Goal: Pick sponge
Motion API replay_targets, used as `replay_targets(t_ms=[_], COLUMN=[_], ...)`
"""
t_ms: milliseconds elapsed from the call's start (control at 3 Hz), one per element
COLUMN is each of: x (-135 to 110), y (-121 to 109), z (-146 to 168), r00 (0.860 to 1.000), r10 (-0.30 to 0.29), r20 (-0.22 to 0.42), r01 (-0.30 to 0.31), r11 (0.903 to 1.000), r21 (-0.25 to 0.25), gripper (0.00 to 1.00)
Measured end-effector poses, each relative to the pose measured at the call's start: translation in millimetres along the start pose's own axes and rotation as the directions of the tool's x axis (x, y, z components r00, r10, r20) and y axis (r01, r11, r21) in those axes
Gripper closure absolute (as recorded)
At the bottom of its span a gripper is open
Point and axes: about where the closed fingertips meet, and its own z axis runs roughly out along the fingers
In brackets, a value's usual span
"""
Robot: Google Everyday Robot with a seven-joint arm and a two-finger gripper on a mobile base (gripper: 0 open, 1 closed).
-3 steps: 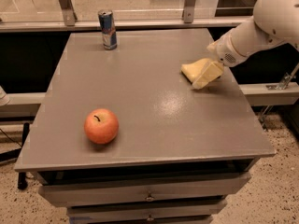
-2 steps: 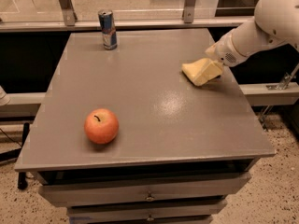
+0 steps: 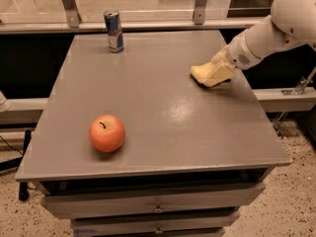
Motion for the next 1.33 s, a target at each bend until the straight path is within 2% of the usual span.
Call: replay_targets(t_ms=[333, 667, 1000, 1333], x=[-15, -43, -68, -89], y=[6, 15, 25, 37], z=[-19, -51, -80, -104], r00=[0.999, 0.994, 0.980, 0.954], r10=[-0.007, -0.025, -0.020, 0.020], r20=[0.035, 0.105, 0.196, 0.298], r01=[0.008, 0.030, 0.036, 0.024], r11=[0.9997, 0.9988, 0.9962, 0.9896], r21=[-0.021, -0.039, -0.080, -0.142], gripper=[0.96, 1.00, 1.00, 1.00])
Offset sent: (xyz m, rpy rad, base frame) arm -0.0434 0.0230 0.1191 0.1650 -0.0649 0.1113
